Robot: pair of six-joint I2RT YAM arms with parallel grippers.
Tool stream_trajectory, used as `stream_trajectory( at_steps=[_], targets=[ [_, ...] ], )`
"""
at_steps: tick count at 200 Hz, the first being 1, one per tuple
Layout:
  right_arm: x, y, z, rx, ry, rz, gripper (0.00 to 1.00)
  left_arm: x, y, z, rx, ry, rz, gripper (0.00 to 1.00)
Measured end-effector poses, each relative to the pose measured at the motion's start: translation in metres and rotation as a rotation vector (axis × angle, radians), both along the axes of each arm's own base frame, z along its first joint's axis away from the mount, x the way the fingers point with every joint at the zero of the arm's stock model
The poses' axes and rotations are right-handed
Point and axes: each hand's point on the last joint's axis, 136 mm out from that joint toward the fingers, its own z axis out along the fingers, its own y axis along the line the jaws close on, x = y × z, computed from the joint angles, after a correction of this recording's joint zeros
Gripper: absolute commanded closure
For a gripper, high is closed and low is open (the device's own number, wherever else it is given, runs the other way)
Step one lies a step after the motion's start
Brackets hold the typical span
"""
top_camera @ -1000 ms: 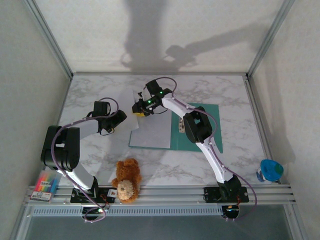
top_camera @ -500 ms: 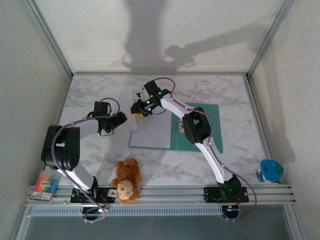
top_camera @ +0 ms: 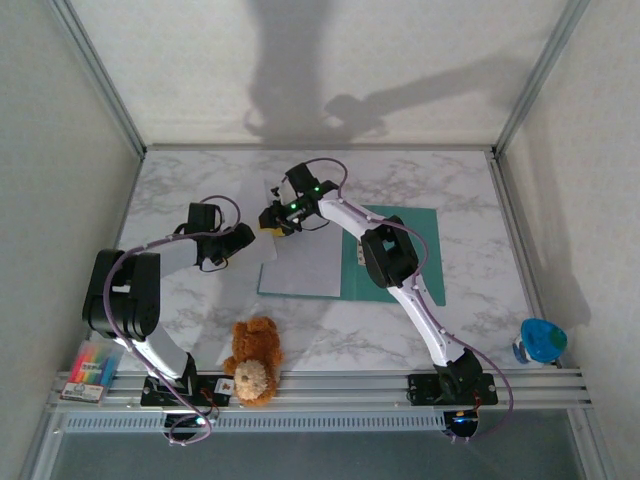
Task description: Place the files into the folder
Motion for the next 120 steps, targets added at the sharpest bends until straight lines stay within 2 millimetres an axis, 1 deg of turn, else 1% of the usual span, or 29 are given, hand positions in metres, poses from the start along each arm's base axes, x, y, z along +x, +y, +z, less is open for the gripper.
stream_trajectory(
  at_steps=[55, 87, 111, 120],
  targets=[
    [-0.007, 0.008, 0.002, 0.003, -0.004, 0.015, 0.68, 0.0, -0.001, 0.0, -0.002, -0.008, -0.005, 0.23],
    [-0.006, 0.01, 0.007, 0.007, -0.017, 0.015, 0.71, 0.001, -0.001, 0.0, -0.006, -0.011, -0.007, 0.23],
    [-0.005, 0.011, 0.009, 0.009, -0.024, 0.013, 0.77, 0.001, -0.003, 0.001, -0.012, -0.015, -0.011, 0.23],
    [-0.004, 0.011, 0.009, 0.006, -0.026, 0.01, 0.83, 0.001, -0.003, 0.001, -0.013, -0.015, -0.012, 0.23]
  ],
)
